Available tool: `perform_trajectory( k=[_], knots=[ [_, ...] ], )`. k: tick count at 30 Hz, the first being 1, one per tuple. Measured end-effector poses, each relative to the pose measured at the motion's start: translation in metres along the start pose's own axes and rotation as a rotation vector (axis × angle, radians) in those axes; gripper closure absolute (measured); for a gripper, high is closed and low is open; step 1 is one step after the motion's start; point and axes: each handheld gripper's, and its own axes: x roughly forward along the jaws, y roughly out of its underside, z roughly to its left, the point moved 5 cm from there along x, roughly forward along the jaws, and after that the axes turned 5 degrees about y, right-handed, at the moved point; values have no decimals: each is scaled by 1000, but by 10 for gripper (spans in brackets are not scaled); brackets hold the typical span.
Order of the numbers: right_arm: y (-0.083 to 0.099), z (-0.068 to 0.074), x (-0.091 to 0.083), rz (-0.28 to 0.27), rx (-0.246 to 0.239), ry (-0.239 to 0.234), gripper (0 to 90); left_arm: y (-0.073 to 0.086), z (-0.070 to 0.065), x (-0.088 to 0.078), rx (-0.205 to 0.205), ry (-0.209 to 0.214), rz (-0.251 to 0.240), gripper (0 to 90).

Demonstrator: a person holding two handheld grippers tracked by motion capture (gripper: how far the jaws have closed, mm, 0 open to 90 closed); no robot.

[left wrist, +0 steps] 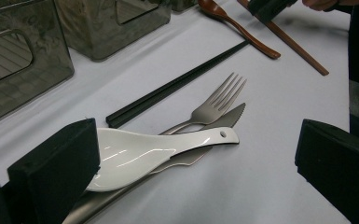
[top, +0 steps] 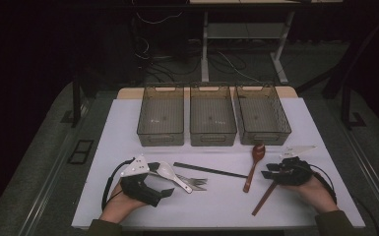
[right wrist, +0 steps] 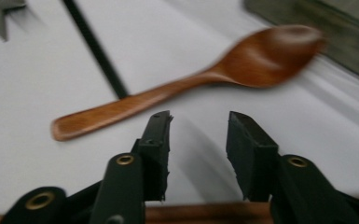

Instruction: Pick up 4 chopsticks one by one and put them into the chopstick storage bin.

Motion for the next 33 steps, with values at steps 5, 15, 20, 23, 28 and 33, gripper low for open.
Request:
perform_trajectory(
  k=[5, 15, 20, 23, 28, 33],
  knots=[
    [6, -24, -12, -16, 45, 45, 629, 0, 0, 0, -2, -1, -3, 0],
    [16, -65, -28, -16, 116, 147, 831, 0, 0, -1, -3, -2, 0, 0],
    [21, -70, -30, -7, 119, 167, 862, 0, 1, -1, 1, -2, 1, 0],
    [23, -72, -29, 1, 124, 162, 887, 0, 0, -1, 1, -4, -4, 0],
    [26, -73, -27, 20, 127, 178, 887, 0, 1, -1, 1, -3, 0, 0],
    [28, -79, -25, 27, 144, 192, 887, 1, 1, -1, -1, -4, 1, 0]
  ],
)
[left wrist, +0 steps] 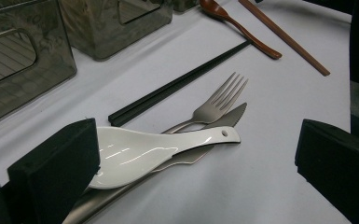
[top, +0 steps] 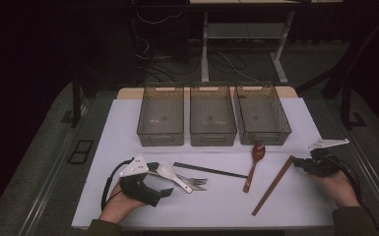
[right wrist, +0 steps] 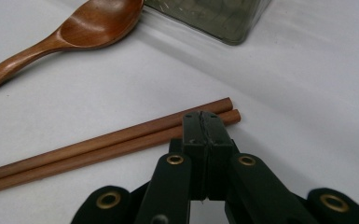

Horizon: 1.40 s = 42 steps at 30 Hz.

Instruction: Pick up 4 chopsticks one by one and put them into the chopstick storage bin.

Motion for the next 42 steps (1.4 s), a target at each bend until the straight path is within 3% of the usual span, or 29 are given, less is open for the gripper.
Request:
perform_trajectory(
  k=[19, 42],
  knots=[
    [-8, -3, 16, 6, 19, 15, 887, 1, 0, 1, -5, 2, 0, 0],
    [-37, 18, 41, -7, -2, -9, 887, 1, 0, 1, -3, 2, 0, 0]
  ],
)
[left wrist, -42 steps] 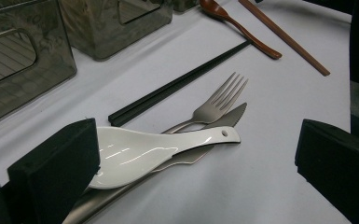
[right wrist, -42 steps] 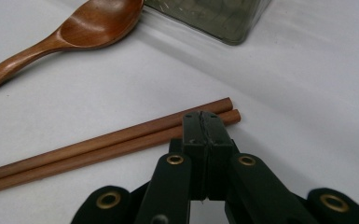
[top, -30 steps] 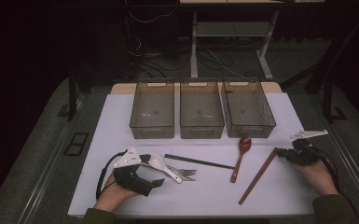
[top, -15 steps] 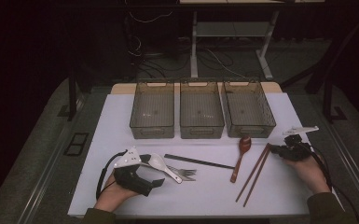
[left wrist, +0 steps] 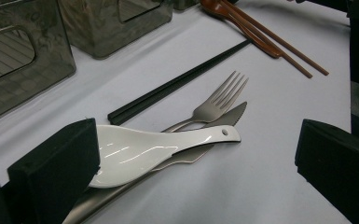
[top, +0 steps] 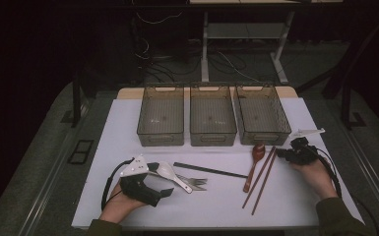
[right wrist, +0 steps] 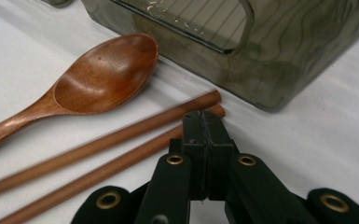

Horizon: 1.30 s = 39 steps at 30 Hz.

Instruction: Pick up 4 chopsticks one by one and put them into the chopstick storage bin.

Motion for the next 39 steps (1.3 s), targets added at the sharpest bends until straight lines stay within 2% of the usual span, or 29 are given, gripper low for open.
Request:
perform_trajectory(
  k=[19, 29, 33, 37, 39],
  knots=[
    [-12, 10, 9, -10, -10, -21, 887, 0, 0, 0, -1, 1, 1, 0],
    [-15, 11, 13, -11, -14, -12, 887, 0, -1, 0, -1, 3, 1, 0],
    [-15, 14, 3, -32, -17, -25, 887, 0, -1, -1, -6, -1, -4, 0],
    [-13, 25, -13, -40, -50, -50, 887, 0, -1, -1, -4, -1, -2, 0],
    [-9, 33, -23, -48, -69, -83, 886, 0, -1, -1, -7, -1, -4, 0]
  ],
)
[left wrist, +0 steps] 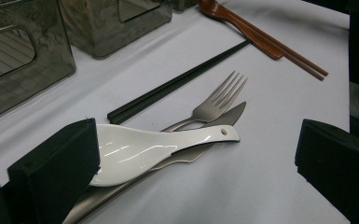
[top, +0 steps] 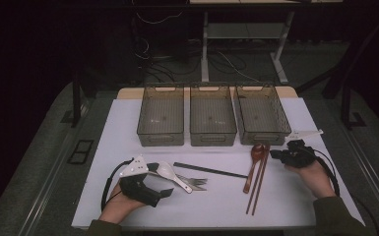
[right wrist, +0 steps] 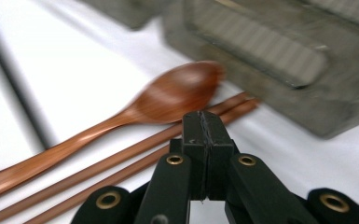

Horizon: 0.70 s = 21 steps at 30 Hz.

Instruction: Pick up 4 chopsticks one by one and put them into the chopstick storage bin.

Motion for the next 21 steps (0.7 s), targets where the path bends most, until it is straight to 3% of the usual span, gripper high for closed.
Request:
perform_trajectory(
  k=[4, 12, 21],
  knots=[
    [8, 19, -11, 7, -21, -55, 860, 0, 0, 1, 3, 1, -1, 0],
    [25, 76, -22, 32, -134, -178, 850, 0, -1, 1, 4, 3, 4, 0],
    [36, 125, -24, 78, -236, -301, 892, 0, -1, 1, 4, 2, 4, 0]
  ],
)
